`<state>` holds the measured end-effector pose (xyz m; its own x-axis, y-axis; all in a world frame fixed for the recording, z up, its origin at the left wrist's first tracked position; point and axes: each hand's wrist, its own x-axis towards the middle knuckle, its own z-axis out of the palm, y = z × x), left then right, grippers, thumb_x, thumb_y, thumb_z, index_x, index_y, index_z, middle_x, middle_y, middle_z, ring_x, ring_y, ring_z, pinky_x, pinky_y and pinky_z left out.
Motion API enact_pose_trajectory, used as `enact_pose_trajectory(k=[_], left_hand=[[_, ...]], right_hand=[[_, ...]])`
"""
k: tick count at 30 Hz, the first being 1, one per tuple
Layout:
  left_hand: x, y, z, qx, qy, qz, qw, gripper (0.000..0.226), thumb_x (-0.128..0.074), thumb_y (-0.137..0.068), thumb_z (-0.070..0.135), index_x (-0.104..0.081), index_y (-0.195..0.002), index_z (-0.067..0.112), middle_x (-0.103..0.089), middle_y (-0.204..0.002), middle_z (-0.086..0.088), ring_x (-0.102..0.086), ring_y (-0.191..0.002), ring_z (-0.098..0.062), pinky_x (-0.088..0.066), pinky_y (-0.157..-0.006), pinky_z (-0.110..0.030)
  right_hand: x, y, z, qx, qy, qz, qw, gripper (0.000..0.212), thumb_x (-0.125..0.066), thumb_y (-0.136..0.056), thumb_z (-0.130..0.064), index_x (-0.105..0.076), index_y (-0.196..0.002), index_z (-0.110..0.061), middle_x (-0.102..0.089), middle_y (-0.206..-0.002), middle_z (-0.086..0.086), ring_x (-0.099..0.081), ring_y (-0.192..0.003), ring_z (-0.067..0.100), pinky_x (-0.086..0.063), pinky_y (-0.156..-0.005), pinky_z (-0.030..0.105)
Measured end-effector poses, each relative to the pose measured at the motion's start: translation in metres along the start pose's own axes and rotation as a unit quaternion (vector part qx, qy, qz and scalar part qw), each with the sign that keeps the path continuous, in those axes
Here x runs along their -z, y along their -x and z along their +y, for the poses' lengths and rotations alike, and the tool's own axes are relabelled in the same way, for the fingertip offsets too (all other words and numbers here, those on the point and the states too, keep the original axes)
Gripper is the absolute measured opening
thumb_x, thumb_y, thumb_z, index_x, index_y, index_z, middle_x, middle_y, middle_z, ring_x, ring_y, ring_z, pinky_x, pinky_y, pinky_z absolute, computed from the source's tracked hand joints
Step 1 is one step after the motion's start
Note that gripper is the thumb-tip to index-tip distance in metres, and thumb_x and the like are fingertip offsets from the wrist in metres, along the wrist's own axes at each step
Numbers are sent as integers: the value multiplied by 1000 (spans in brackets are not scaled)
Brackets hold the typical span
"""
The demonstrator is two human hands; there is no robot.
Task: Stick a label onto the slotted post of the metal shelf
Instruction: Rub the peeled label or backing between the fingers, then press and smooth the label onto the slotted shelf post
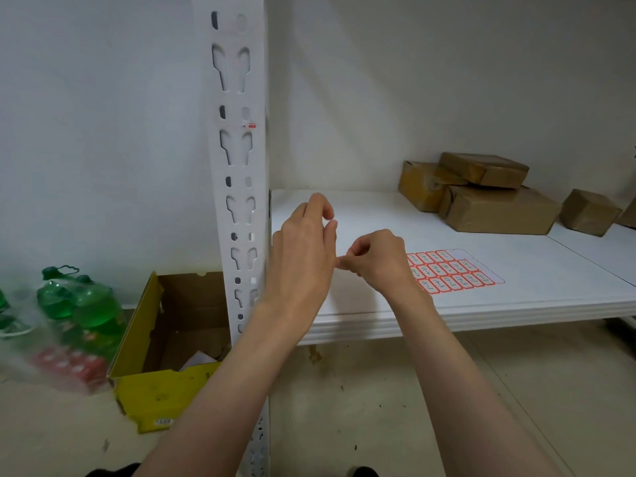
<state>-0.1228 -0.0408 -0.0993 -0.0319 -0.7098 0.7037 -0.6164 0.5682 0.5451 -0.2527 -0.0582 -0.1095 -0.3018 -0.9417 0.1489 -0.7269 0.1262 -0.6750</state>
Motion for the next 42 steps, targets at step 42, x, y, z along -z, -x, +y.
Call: enact_pose_trajectory(k=[42], left_hand=[[112, -67, -9, 5, 78, 128, 989, 25, -72, -82, 46, -57, -96, 31, -55, -83, 30, -58, -71, 16, -44, -66, 1]], right_hand=[[11, 35, -138, 169, -508, -43, 843, 18, -53, -102, -16, -68, -110, -10, -75, -109, 6, -73, -97, 19, -59, -80, 25]])
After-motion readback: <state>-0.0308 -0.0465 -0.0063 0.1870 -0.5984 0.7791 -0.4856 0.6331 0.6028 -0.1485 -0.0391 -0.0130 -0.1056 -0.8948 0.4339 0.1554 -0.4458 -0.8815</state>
